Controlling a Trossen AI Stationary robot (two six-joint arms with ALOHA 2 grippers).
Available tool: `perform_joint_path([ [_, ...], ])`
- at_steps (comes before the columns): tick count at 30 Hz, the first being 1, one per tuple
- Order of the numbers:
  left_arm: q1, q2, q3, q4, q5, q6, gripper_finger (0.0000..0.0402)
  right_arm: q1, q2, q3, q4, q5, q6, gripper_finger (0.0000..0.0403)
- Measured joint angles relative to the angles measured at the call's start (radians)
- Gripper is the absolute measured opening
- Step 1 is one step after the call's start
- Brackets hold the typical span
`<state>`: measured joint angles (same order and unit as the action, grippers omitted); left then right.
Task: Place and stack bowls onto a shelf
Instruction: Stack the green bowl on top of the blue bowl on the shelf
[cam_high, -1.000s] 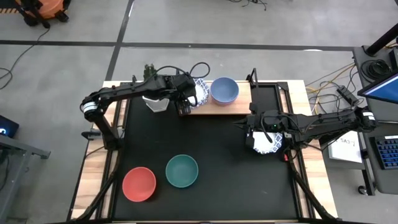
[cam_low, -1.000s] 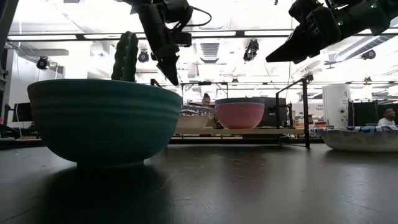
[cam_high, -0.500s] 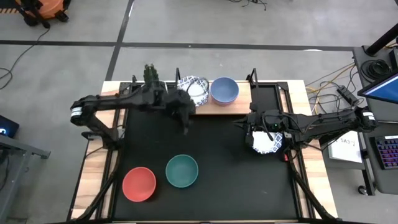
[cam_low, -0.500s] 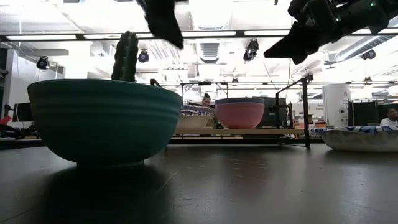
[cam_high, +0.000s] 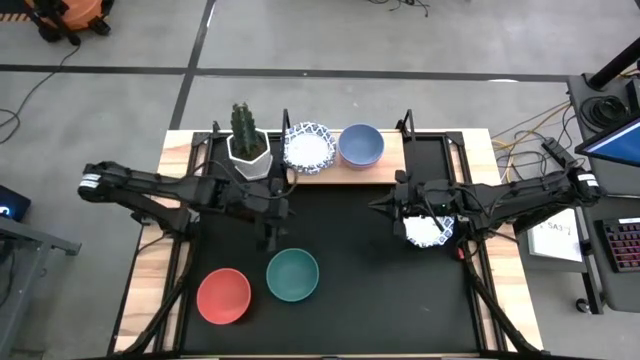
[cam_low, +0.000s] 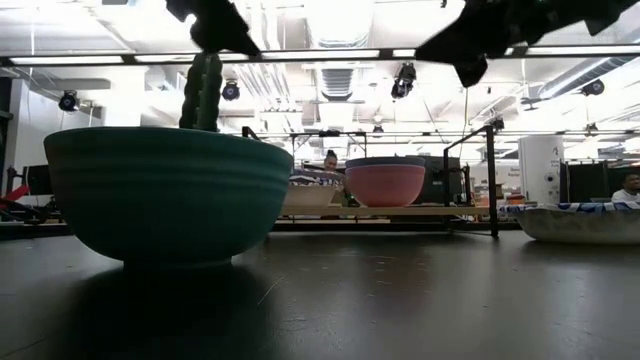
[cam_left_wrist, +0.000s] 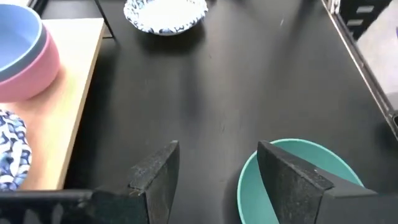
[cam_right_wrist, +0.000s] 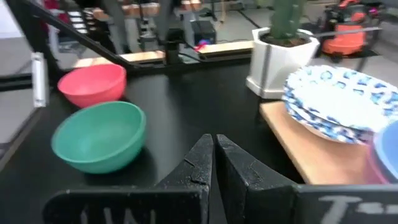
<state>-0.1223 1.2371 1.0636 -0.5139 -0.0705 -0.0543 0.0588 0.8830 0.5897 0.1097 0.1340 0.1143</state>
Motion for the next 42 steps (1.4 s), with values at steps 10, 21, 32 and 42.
perform_joint_path([
  [10, 0.005, -0.125, -0.140, 0.112, -0.211, 0.095, 0.0199, 0.005, 0.110, 0.206, -0.286, -0.238, 0.291, 0.0009],
  [21, 0.006, -0.116, -0.142, 0.108, -0.268, 0.122, 0.0199, 0.031, 0.258, 0.434, -0.804, -0.269, 0.598, 0.0009],
  [32, 0.006, -0.062, -0.142, 0.110, -0.269, 0.133, 0.0199, 0.040, 0.319, 0.488, -0.874, -0.326, 0.647, 0.0009],
  [42, 0.006, -0.049, -0.142, 0.105, -0.271, 0.118, 0.0199, 0.042, 0.318, 0.487, -0.882, -0.327, 0.736, 0.0013],
])
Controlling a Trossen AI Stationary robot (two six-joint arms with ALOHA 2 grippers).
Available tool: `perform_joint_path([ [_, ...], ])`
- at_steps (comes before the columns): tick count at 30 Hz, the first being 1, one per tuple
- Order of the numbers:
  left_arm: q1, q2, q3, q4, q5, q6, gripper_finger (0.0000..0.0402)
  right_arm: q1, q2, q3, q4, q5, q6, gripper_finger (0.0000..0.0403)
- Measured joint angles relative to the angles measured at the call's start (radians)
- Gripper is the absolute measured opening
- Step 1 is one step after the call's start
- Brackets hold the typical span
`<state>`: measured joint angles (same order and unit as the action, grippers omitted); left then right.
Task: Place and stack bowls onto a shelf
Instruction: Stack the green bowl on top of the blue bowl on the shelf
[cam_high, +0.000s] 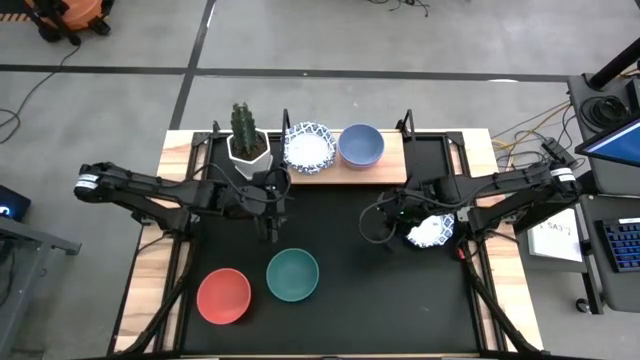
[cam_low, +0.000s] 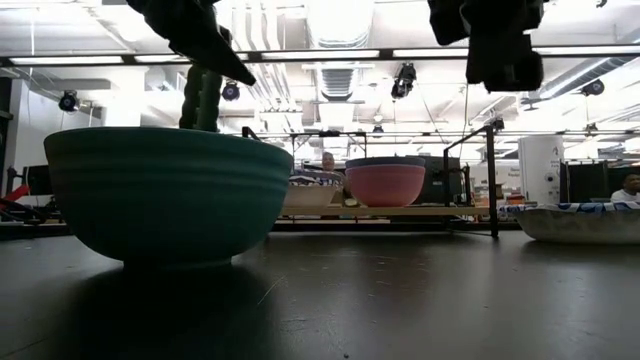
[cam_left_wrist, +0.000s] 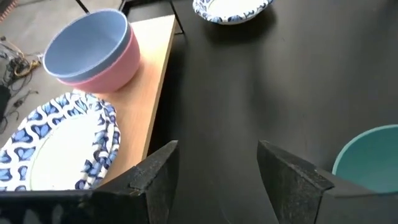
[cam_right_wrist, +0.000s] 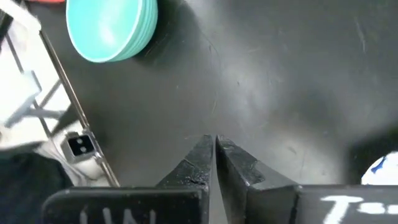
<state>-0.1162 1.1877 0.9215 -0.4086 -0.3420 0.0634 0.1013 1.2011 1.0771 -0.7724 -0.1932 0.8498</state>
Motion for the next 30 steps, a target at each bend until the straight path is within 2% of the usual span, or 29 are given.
perform_joint_path([
  [3, 0.000, 0.000, 0.000, -0.020, 0.000, -0.009, 0.0199, 0.016, 0.000, 0.000, -0.004, -0.001, 0.072, 0.0030],
  [8, 0.000, -0.001, 0.000, -0.016, 0.000, 0.061, 0.0199, 0.016, 0.006, -0.001, -0.050, 0.003, 0.179, 0.0078],
  [13, 0.000, -0.001, 0.000, -0.011, -0.003, 0.081, 0.0199, -0.023, 0.014, -0.002, -0.067, 0.026, 0.127, 0.0117],
  [17, 0.000, -0.001, 0.000, -0.026, 0.004, 0.046, 0.0199, -0.052, 0.017, -0.002, -0.067, 0.035, 0.056, 0.0127],
  [22, -0.001, 0.002, -0.002, -0.054, 0.149, -0.066, 0.0199, -0.036, 0.021, -0.002, -0.056, 0.062, -0.054, 0.0123],
  [26, -0.010, 0.028, -0.008, -0.073, 0.303, -0.159, 0.0199, 0.041, 0.024, -0.002, -0.044, 0.206, -0.125, 0.0117],
  [30, -0.049, 0.101, -0.008, -0.065, 0.344, -0.279, 0.0199, 0.119, 0.022, -0.003, -0.011, 0.307, -0.176, 0.0114],
])
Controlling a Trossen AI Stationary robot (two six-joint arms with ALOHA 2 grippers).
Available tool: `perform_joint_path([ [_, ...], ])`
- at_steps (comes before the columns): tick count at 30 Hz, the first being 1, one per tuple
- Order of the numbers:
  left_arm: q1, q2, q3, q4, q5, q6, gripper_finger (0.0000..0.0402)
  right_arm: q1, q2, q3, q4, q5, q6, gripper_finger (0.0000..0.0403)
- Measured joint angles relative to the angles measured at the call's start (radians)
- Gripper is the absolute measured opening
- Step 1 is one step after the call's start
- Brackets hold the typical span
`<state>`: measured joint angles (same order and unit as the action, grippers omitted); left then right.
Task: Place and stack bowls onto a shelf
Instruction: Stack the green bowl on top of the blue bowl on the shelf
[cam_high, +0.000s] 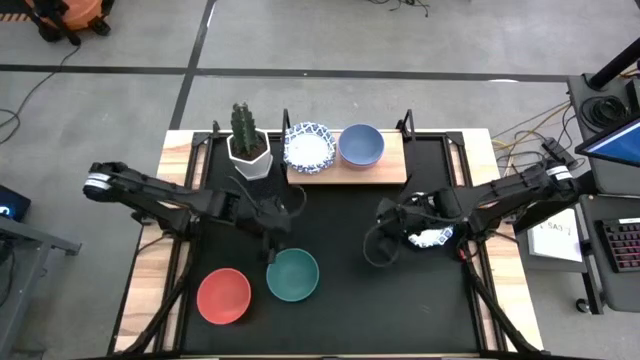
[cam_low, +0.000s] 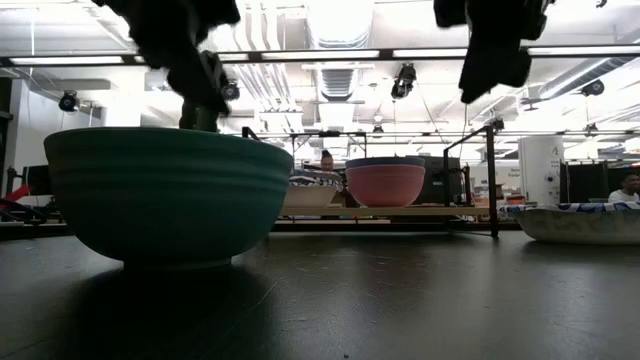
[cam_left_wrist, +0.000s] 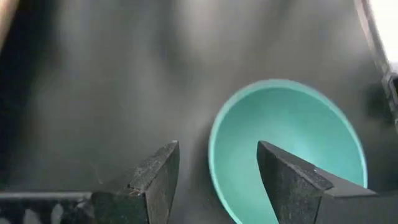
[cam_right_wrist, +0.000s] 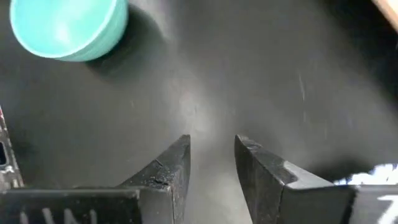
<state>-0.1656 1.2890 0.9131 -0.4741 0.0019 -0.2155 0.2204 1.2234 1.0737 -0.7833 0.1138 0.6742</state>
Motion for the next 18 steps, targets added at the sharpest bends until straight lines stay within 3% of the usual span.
perform_joint_path([
  [8, -0.052, 0.181, 0.001, -0.015, 0.005, -0.078, 0.0199, 0.156, -0.028, -0.026, 0.141, 0.313, -0.289, 0.0115],
  [13, -0.052, 0.251, 0.005, -0.014, 0.004, -0.109, 0.0199, 0.159, -0.106, -0.104, 0.343, 0.322, -0.487, 0.0106],
  [18, -0.052, 0.272, 0.007, -0.005, 0.004, -0.146, 0.0199, 0.140, -0.204, -0.215, 0.522, 0.268, -0.614, 0.0096],
])
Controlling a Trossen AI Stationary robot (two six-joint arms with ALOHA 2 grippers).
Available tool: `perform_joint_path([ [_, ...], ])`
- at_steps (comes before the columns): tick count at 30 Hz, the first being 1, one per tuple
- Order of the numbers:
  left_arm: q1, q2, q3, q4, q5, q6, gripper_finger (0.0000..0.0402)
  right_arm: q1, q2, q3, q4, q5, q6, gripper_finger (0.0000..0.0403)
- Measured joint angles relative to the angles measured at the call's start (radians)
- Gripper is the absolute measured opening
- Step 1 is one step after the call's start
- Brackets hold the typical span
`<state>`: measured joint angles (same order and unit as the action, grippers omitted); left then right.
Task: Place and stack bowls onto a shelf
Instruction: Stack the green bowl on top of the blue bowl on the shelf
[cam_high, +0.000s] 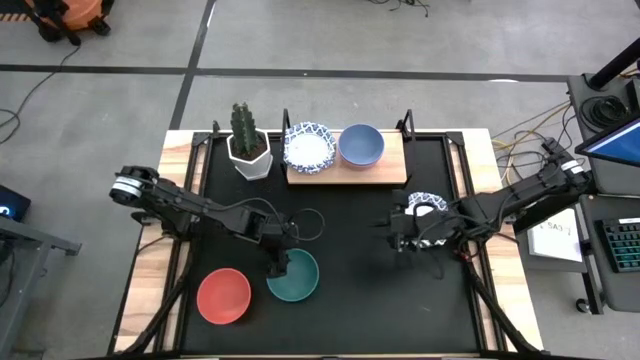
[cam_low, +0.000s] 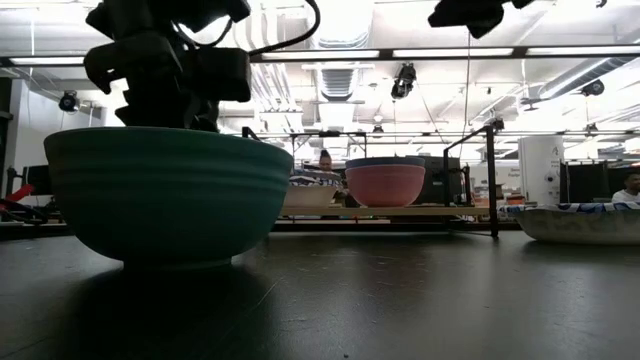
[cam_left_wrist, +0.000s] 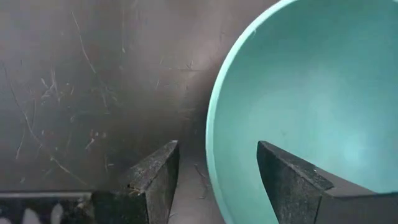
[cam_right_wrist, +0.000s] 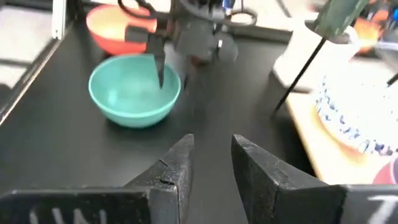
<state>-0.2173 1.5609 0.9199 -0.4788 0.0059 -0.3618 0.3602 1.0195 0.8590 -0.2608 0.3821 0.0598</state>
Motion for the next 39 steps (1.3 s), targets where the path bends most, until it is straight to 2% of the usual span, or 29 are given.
perform_joint_path([
  [5, 0.000, 0.001, 0.001, 0.004, 0.001, -0.027, 0.0188, -0.019, -0.083, -0.117, 0.155, 0.003, -0.047, 0.0089],
  [9, 0.000, 0.001, 0.001, 0.008, 0.003, -0.048, 0.0161, -0.020, -0.122, -0.194, 0.295, 0.000, -0.056, 0.0084],
  [14, 0.000, 0.001, 0.001, 0.019, 0.004, -0.059, 0.0109, -0.020, -0.129, -0.256, 0.407, 0.000, -0.051, 0.0079],
  [22, 0.000, 0.001, 0.001, 0.038, 0.030, -0.089, 0.0007, -0.020, -0.129, -0.297, 0.431, -0.001, 0.011, 0.0080],
  [30, -0.002, -0.040, 0.033, 0.059, 0.040, -0.089, 0.0001, -0.018, -0.133, -0.299, 0.430, -0.053, -0.006, 0.0076],
  [34, 0.022, -0.074, 0.120, 0.063, 0.033, -0.061, 0.0001, -0.018, -0.150, -0.299, 0.390, -0.053, -0.016, 0.0076],
  [39, 0.094, -0.069, 0.271, 0.061, -0.074, 0.012, 0.0000, -0.018, -0.238, -0.300, 0.277, -0.068, -0.030, 0.0070],
])
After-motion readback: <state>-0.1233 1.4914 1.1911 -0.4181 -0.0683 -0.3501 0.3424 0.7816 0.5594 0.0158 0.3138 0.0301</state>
